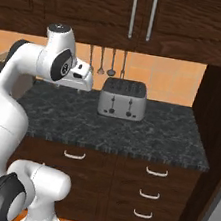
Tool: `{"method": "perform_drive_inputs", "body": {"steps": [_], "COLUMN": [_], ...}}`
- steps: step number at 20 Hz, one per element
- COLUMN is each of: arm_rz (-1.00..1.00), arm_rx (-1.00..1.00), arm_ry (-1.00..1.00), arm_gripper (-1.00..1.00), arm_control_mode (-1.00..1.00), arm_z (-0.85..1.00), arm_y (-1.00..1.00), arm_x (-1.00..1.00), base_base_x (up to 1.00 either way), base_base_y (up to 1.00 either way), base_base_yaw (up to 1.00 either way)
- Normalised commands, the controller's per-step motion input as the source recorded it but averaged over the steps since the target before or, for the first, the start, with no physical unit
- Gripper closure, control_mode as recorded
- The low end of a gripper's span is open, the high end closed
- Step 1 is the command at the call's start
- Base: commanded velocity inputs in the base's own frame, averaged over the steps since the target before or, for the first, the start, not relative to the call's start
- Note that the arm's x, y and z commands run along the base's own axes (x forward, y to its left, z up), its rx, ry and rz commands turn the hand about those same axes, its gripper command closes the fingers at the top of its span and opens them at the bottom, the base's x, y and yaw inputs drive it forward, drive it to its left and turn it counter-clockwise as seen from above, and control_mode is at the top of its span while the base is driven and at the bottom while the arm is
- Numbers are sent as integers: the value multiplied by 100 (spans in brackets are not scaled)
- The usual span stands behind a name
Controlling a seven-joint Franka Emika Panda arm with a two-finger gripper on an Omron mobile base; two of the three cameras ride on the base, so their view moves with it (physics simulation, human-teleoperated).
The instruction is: Take a straw from the drawer in front and place it inside the glass cup on the dining counter.
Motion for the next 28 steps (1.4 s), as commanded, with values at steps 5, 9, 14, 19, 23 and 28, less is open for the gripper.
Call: {"method": "perform_drive_inputs", "body": {"steps": [5, 9, 14, 19, 23, 28], "arm_rz": [0, 0, 0, 0, 0, 0], "arm_rx": [0, 0, 0, 0, 0, 0], "arm_ry": [0, 0, 0, 0, 0, 0], "arm_gripper": [-100, -100, -100, -100, -100, -100], "arm_control_mode": [100, 100, 100, 100, 100, 100], "arm_z": [0, 0, 0, 0, 0, 0], "arm_y": [0, 0, 0, 0, 0, 0], "arm_x": [0, 0, 0, 0, 0, 0], "base_base_x": [0, 0, 0, 0, -6, -19], "base_base_y": [67, 73, 75, 81, 78, 58], "base_base_yaw": [-63, -60, -58, -54, -52, -55]}}
